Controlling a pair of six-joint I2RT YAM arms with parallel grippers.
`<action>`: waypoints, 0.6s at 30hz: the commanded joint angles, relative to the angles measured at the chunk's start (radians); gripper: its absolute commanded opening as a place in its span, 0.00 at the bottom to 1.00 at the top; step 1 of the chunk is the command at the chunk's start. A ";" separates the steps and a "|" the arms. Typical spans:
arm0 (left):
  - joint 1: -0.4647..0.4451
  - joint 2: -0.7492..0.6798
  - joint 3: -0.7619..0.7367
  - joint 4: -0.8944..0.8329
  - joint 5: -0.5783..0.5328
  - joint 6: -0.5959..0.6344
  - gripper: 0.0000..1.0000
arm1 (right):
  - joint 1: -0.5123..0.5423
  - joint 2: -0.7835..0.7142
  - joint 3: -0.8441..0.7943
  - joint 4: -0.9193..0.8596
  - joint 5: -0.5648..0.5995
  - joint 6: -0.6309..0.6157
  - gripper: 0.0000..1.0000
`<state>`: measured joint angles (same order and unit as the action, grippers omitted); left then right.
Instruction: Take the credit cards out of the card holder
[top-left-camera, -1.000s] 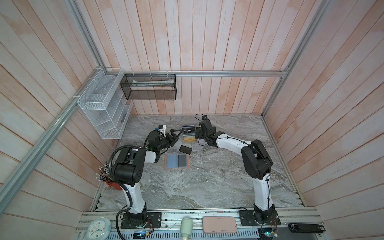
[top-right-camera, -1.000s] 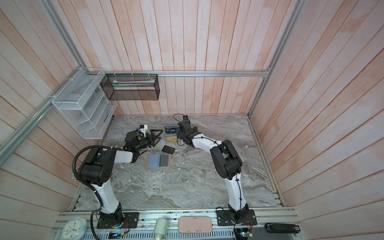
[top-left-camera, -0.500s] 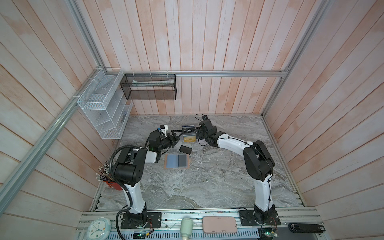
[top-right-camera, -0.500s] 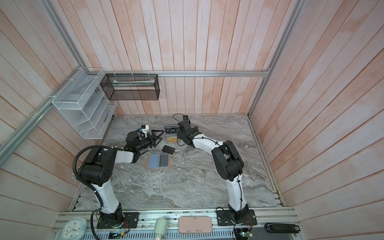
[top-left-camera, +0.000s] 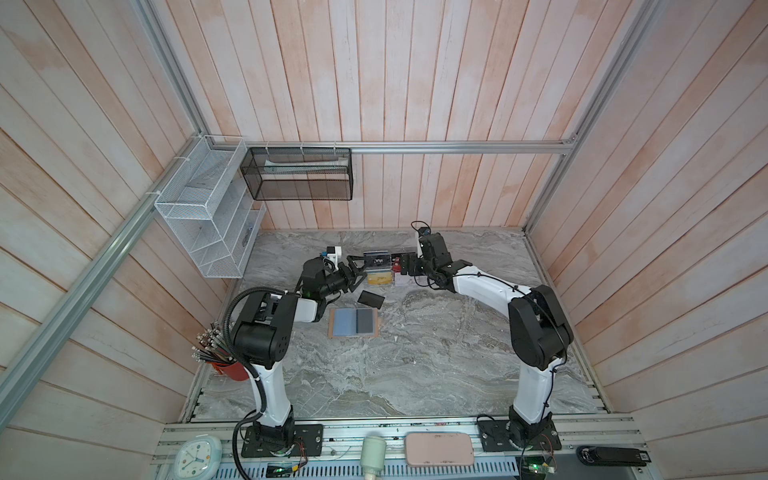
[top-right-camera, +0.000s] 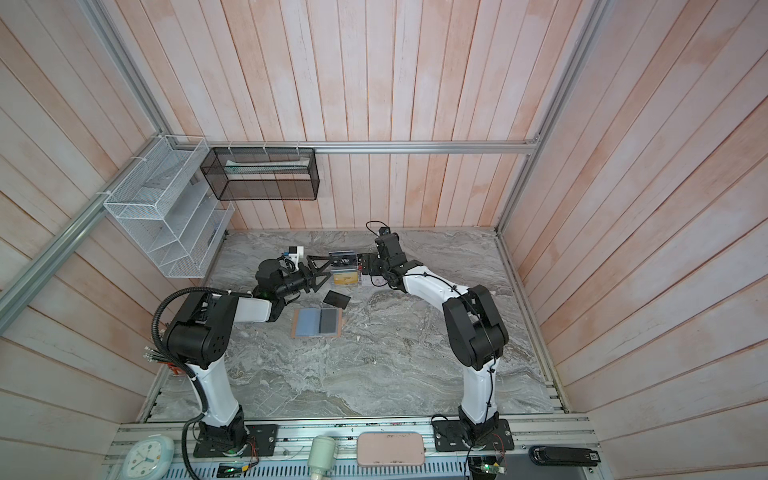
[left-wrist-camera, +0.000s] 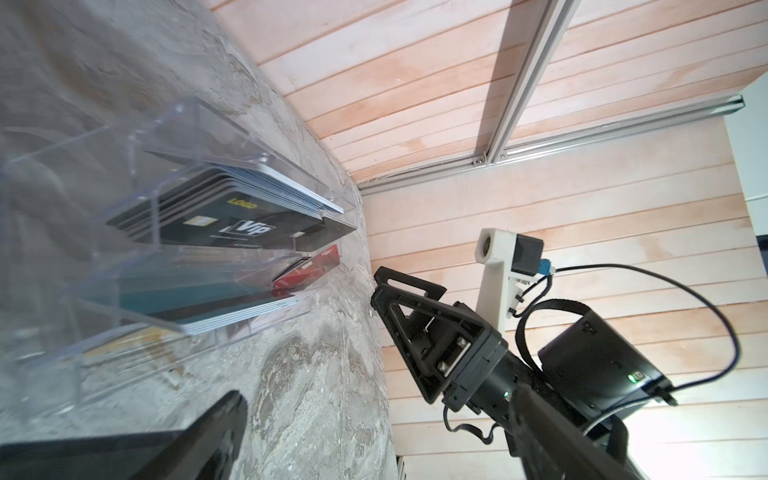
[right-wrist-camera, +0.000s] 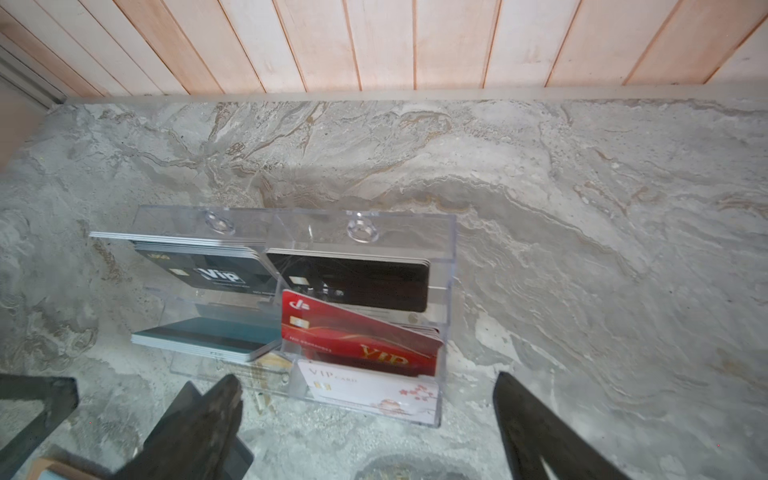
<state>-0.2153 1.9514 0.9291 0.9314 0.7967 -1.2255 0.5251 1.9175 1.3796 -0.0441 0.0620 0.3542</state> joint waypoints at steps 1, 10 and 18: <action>-0.045 0.005 0.087 -0.046 0.037 0.032 1.00 | -0.025 -0.031 -0.033 0.035 -0.114 0.046 0.92; -0.124 0.103 0.317 -0.225 -0.015 0.102 1.00 | -0.122 -0.038 -0.058 0.051 -0.286 0.082 0.90; -0.153 0.239 0.473 -0.313 -0.054 0.160 1.00 | -0.153 -0.056 -0.140 0.138 -0.382 0.094 0.90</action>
<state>-0.3618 2.1605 1.3727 0.6724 0.7677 -1.1164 0.3759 1.8889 1.2606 0.0391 -0.2512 0.4271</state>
